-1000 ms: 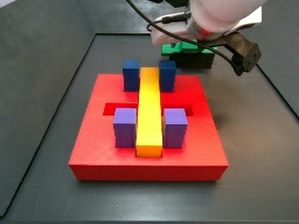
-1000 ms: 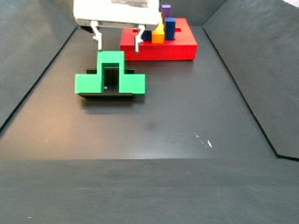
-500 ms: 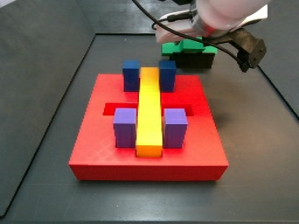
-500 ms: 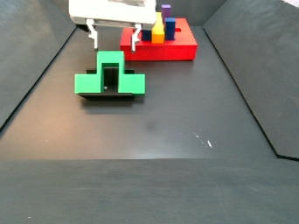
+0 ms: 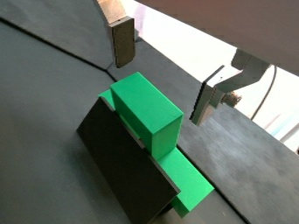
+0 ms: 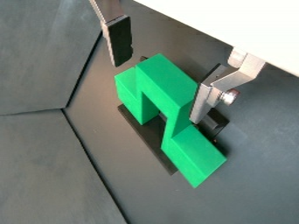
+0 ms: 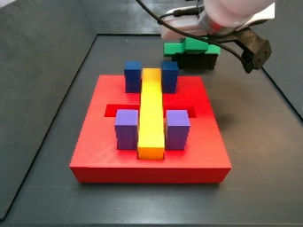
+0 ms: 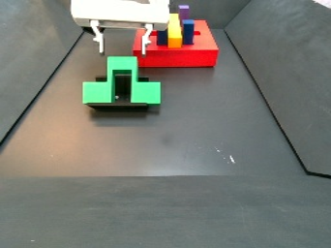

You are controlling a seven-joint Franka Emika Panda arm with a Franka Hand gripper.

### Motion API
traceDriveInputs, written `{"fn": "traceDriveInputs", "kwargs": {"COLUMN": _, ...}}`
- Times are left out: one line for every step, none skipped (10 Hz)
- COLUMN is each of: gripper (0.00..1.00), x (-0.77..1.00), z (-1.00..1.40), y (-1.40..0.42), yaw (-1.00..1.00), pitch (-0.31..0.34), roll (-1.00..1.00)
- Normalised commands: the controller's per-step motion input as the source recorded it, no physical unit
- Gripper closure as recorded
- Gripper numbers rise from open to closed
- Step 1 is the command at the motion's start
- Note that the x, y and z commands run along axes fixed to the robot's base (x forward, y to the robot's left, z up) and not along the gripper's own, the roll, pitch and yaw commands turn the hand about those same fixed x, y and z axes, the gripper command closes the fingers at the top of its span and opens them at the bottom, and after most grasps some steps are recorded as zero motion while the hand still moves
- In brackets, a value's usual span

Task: Pick up the green object. Move up. Place the green object on the fixture. Regrasp the green object. Move to above the board. Insert the green object.
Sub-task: Regrasp the green object.

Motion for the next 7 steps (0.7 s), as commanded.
{"fn": "traceDriveInputs", "kwargs": {"gripper": 0.0, "x": 0.23, "z": 0.0, "y": 0.02, "yaw": -0.11, "pitch": 0.38, "roll": 0.0}}
{"fn": "traceDriveInputs", "kwargs": {"gripper": 0.0, "x": 0.15, "z": -0.01, "y": 0.0, "yaw": -0.05, "pitch": 0.231, "roll": 0.0}}
{"fn": "traceDriveInputs", "kwargs": {"gripper": 0.0, "x": 0.08, "z": -0.05, "y": -0.02, "yaw": -0.04, "pitch": 0.16, "roll": 0.01}}
{"fn": "traceDriveInputs", "kwargs": {"gripper": 0.0, "x": 0.06, "z": -0.1, "y": -0.04, "yaw": -0.04, "pitch": 0.151, "roll": 0.03}}
{"fn": "traceDriveInputs", "kwargs": {"gripper": 0.0, "x": 0.05, "z": -0.11, "y": -0.06, "yaw": -0.04, "pitch": 0.169, "roll": 0.07}}
{"fn": "traceDriveInputs", "kwargs": {"gripper": 0.0, "x": 0.03, "z": -0.13, "y": -0.06, "yaw": -0.05, "pitch": 0.209, "roll": 0.11}}
{"fn": "traceDriveInputs", "kwargs": {"gripper": 0.0, "x": 0.05, "z": -0.11, "y": -0.06, "yaw": -0.05, "pitch": 0.194, "roll": 0.08}}
